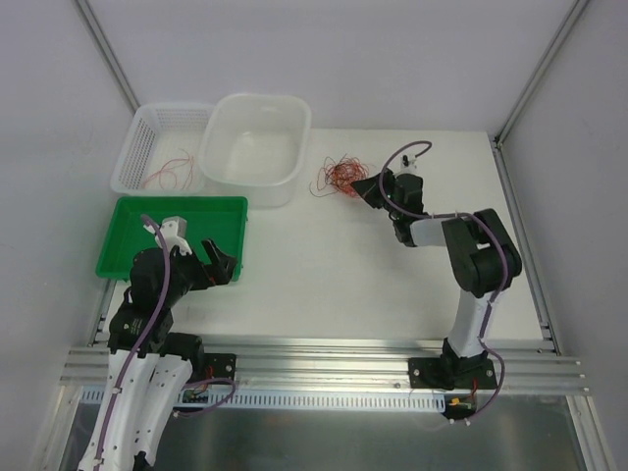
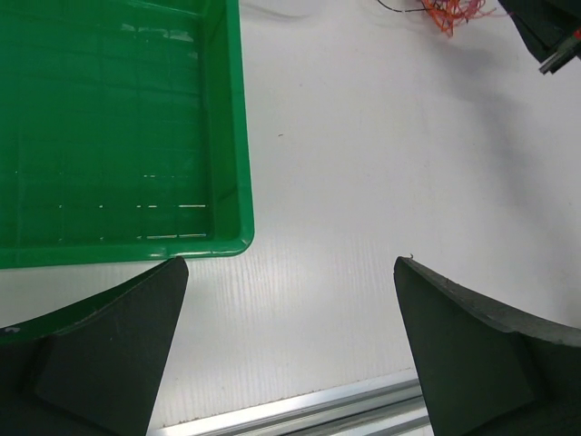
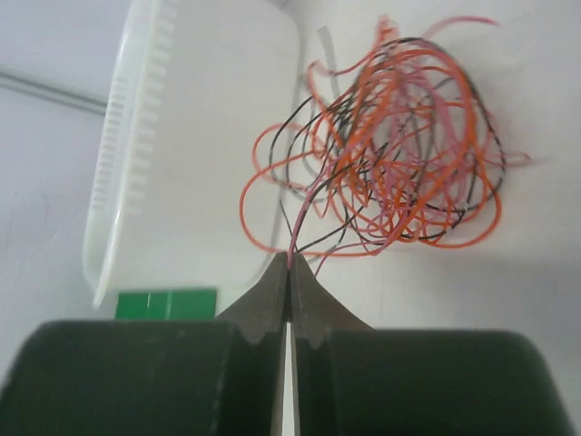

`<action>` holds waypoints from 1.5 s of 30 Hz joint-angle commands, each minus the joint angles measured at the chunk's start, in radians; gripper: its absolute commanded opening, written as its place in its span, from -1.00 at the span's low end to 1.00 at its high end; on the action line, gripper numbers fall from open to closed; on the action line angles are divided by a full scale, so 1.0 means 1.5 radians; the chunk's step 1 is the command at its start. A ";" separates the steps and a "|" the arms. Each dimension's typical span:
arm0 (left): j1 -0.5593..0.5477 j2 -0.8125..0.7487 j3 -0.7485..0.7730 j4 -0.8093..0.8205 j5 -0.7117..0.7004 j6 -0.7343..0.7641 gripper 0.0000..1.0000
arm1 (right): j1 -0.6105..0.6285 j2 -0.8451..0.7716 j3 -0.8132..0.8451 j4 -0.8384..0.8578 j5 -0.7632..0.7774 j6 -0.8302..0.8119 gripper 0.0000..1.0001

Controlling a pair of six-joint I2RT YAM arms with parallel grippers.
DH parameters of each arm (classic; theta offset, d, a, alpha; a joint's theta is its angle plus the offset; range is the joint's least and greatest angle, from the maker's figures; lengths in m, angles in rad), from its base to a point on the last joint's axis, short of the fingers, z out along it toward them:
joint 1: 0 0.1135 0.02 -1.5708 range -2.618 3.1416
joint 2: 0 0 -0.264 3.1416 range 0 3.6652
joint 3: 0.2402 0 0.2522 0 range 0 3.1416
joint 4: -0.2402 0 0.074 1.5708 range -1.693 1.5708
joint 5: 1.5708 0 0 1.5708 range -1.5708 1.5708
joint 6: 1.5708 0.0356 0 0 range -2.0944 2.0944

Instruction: Untangle the cables

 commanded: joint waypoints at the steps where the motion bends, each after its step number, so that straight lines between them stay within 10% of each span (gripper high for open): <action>1: 0.008 -0.015 -0.002 0.017 0.029 0.006 0.98 | 0.025 -0.107 -0.118 0.024 -0.017 0.027 -0.99; 8: 0.008 -0.008 -0.003 0.018 0.052 0.006 0.98 | 0.088 -0.268 -0.330 -0.028 -0.049 0.038 -0.99; 21: 0.008 0.064 -0.011 0.043 0.174 0.010 0.98 | 0.393 -0.665 -0.423 -0.575 0.236 -0.051 -0.82; 31: -0.009 0.127 -0.011 0.066 0.254 -0.006 0.98 | 0.393 -0.867 -0.380 -0.827 0.307 -0.184 0.44; 45: -0.274 0.251 0.001 0.121 0.012 -0.181 0.98 | 0.415 -0.526 -0.137 -0.726 0.265 -0.327 0.57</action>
